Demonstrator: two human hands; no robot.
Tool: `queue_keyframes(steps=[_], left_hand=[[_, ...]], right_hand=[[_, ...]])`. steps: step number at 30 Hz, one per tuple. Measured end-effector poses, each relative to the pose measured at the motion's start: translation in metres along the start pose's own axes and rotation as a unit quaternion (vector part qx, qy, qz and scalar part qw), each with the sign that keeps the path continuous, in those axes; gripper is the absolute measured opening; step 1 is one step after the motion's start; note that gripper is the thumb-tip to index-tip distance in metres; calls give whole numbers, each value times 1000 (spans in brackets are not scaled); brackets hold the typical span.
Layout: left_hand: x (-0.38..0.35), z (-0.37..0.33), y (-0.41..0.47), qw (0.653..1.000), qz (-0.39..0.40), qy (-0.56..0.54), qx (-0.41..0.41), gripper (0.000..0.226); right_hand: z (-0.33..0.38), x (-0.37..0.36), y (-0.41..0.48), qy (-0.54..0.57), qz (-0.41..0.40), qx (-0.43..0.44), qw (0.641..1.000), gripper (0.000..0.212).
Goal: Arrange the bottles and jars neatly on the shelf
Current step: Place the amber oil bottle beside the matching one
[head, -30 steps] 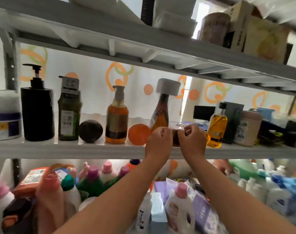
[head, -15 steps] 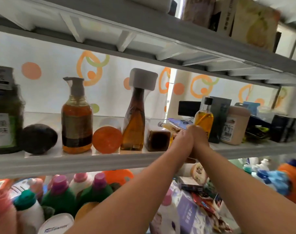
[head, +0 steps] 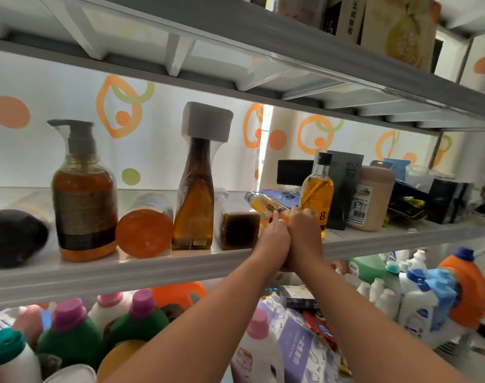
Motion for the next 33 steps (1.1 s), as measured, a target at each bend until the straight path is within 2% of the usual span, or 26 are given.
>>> queue_keyframes(steps=[4, 6, 11, 16, 19, 23, 28, 31, 33], left_hand=[[2, 1, 0, 998, 10, 66, -11, 47], [-2, -2, -1, 1000, 21, 14, -13, 46], [-2, 1, -9, 993, 67, -81, -52, 43], [2, 10, -1, 997, 78, -7, -29, 45], [7, 13, 2, 997, 77, 11, -8, 47], [7, 12, 2, 997, 78, 5, -5, 47], [-5, 9, 5, 997, 49, 52, -5, 65], [-8, 15, 2, 999, 34, 27, 2, 82], [-7, 16, -1, 999, 33, 18, -9, 83]], right_hand=[[-5, -2, -9, 63, -53, -4, 997, 49], [-7, -6, -13, 89, -69, -9, 994, 58], [-9, -17, -26, 163, -122, -21, 979, 62], [-18, -17, -33, 271, -155, -55, 948, 67], [-22, -19, -33, 272, -151, -63, 948, 64], [-25, -17, -29, 182, -156, -85, 967, 61], [-31, -21, -30, 190, -135, -110, 966, 60], [-33, -23, -33, 210, -132, -122, 961, 56], [-34, -24, -34, 196, -124, -131, 964, 53]])
Point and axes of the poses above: each hand's wrist, its own y-axis towards the middle knuckle, its own x-axis out of the back of the hand, z = x × y, the point moved 4 cm from there along y, towards the middle knuckle, and after that the axes turned 12 degrees about y, right-handed, at the moved point
